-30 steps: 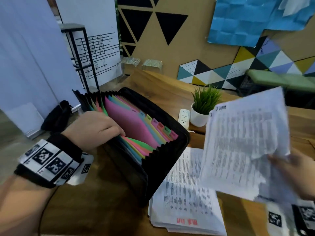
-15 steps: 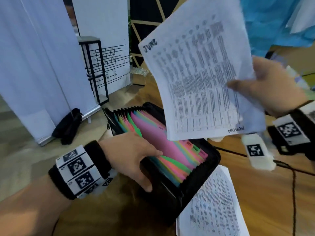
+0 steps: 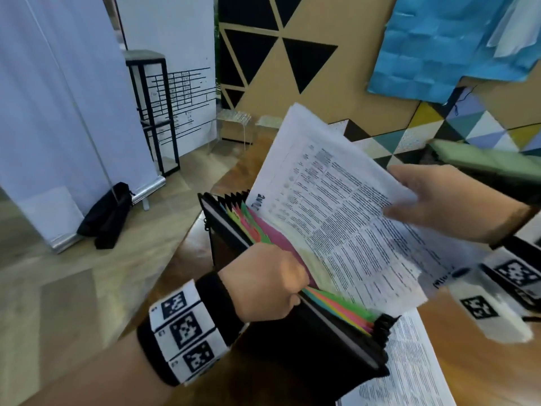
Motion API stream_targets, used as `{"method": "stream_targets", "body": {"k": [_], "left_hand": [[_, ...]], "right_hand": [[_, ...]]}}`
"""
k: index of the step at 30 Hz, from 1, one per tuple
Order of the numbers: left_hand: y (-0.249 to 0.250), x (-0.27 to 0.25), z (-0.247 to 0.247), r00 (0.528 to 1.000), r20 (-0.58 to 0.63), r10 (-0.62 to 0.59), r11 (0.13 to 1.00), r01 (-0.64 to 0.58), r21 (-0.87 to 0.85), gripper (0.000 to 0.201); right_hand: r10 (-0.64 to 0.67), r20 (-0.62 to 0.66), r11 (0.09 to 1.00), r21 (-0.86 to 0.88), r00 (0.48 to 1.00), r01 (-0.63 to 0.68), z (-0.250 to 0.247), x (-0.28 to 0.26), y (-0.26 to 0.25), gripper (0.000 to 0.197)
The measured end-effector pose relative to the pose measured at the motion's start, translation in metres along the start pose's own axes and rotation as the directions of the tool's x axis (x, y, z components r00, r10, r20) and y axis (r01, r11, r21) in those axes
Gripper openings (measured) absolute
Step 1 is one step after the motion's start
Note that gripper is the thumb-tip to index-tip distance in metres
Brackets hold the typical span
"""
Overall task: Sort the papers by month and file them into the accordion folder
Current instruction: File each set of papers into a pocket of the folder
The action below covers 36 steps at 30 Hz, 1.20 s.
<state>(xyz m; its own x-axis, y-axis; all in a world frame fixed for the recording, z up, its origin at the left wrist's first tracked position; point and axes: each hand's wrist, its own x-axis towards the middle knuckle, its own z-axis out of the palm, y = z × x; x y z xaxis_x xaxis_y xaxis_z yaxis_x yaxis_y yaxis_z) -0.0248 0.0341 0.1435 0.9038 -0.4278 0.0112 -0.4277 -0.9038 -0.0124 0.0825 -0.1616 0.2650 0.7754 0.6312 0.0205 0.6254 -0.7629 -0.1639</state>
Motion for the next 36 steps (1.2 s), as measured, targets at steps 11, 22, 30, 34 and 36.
{"method": "stream_targets", "body": {"k": [11, 22, 30, 34, 36], "left_hand": [[-0.007, 0.011, -0.008, 0.992, 0.120, -0.046, 0.998, 0.040, 0.050, 0.034], [-0.007, 0.008, -0.001, 0.996, 0.000, -0.087, 0.995, 0.087, 0.046, 0.016], [-0.002, 0.001, -0.006, 0.993, -0.049, -0.104, 0.994, 0.103, -0.027, 0.028], [0.001, 0.002, -0.013, 0.992, -0.089, -0.087, 0.996, 0.090, 0.023, 0.029], [0.001, 0.004, -0.012, 0.992, 0.003, -0.129, 0.991, 0.129, 0.021, 0.026]], "right_hand": [[-0.074, 0.413, 0.956, -0.229, 0.908, 0.182, 0.077, 0.053, -0.051, 0.025], [0.006, 0.724, 0.915, -0.283, 0.690, 0.288, 0.110, 0.028, -0.021, 0.037], [-0.073, 0.697, 0.940, -0.191, 0.713, 0.283, 0.106, 0.024, -0.022, 0.033], [-0.212, 0.681, 0.952, -0.019, 0.701, 0.307, 0.105, 0.010, -0.014, 0.030], [-0.259, 0.578, 0.960, 0.243, 0.774, 0.140, 0.100, 0.002, -0.001, 0.026]]}}
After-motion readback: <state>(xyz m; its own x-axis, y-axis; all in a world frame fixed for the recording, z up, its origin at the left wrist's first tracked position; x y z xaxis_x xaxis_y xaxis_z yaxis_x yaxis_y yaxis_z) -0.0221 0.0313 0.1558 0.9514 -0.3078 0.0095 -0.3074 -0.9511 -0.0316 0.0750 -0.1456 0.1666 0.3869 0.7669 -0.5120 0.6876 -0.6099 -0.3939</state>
